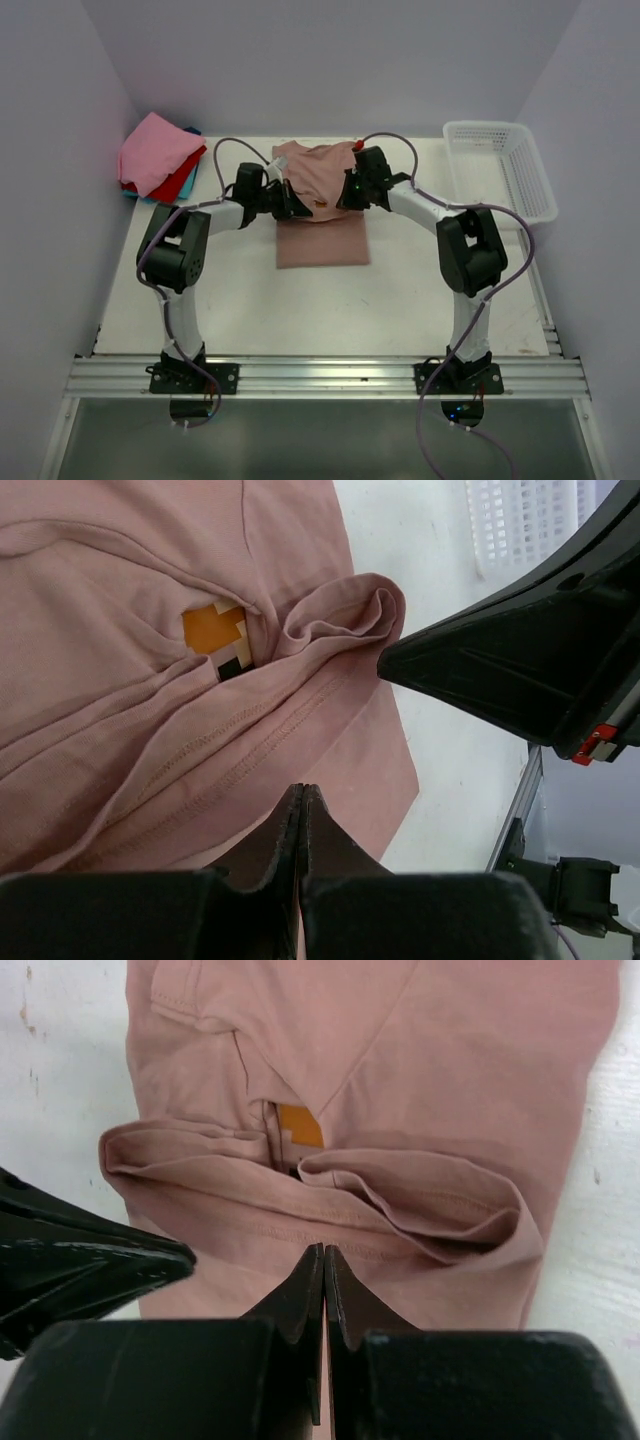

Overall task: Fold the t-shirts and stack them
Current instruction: Fold the tshirt

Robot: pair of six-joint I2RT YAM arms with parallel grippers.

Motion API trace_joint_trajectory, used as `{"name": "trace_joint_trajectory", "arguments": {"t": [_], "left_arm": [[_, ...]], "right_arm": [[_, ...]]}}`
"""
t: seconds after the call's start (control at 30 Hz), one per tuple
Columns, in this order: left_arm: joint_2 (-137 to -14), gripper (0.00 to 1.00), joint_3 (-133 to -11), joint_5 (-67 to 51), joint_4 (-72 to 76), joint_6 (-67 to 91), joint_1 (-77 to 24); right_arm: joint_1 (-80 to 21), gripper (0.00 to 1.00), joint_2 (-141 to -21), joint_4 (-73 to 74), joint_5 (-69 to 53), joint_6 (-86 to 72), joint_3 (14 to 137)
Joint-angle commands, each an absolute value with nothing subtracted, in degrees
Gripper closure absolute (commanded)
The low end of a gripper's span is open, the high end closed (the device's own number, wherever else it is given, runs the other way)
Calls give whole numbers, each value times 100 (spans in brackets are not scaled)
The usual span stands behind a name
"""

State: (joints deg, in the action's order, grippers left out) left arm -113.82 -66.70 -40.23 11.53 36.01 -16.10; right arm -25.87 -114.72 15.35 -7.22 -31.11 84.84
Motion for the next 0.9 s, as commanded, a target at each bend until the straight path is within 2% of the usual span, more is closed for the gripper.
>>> {"name": "trace_joint_trajectory", "arguments": {"t": [0.0, 0.13, 0.3, 0.43, 0.87], "left_arm": [[-11645, 100, -6970, -4482, 1151, 3709, -1608], [-11374, 100, -6865, -5141, 828, 3429, -1704], [-10600, 100, -6223, -5220, 554, 3077, -1960], [-11125, 100, -6538, -5317, 212, 2971, -1960], [-12550, 100, -8330, -4571, -729, 2681, -1986]], "right_arm": [[-2602, 100, -11698, 1802, -1072, -3225, 8903], [-2610, 100, -11444, 1531, -967, -3243, 8527], [-2610, 100, -11294, 1494, -852, -3155, 8297], [-2610, 100, -11338, 1442, -932, -3190, 8209], [-2619, 100, -11022, 1371, -931, -3147, 7910]]}}
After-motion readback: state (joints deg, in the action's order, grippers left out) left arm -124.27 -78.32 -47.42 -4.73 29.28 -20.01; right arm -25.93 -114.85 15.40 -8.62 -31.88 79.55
